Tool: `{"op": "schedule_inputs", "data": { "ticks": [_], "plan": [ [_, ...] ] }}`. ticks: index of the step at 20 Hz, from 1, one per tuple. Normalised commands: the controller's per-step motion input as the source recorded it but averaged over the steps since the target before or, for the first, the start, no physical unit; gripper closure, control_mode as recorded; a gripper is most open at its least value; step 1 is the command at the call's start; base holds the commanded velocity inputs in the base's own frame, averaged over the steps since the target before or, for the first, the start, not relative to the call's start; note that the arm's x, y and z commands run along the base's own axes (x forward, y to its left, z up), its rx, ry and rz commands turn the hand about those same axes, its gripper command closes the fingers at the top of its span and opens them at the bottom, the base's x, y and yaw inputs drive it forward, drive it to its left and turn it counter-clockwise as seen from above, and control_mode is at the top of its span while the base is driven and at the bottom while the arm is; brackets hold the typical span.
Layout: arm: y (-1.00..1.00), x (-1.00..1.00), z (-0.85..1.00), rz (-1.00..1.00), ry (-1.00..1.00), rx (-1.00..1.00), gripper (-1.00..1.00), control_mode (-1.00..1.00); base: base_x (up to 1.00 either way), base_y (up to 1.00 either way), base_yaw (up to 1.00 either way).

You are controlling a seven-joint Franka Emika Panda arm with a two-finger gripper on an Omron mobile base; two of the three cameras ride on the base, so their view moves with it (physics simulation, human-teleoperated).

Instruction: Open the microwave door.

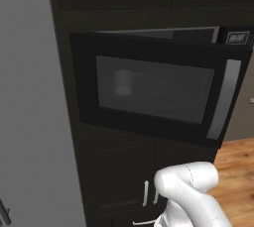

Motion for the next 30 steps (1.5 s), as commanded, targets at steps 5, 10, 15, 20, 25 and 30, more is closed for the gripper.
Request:
{"op": "schedule_inputs", "data": {
  "ticks": [5, 10, 15, 20, 25, 30],
  "plan": [
    [0.27, 0.39, 0.0, 0.22, -0.15, -0.02, -1.0, -1.0, 0.0, 0.0, 0.0],
    [0.13, 0.47, 0.0, 0.25, -0.13, 0.0, -1.0, -1.0, 0.0, 0.0, 0.0],
    [0.24, 0.1, 0.0, 0.29, -0.15, -0.03, -1.0, -1.0, 0.0, 0.0, 0.0],
    [0.64, -0.74, 0.0, 0.41, -0.16, -0.12, -1.0, -1.0, 0.0, 0.0, 0.0],
    [0.87, -0.85, -0.01, 0.39, -0.15, -0.16, -1.0, -1.0, 0.0, 0.0, 0.0],
    [1.0, -0.82, 0.0, 0.34, -0.18, -0.16, -1.0, -1.0, 0.0, 0.0, 0.0]
  ]
}}
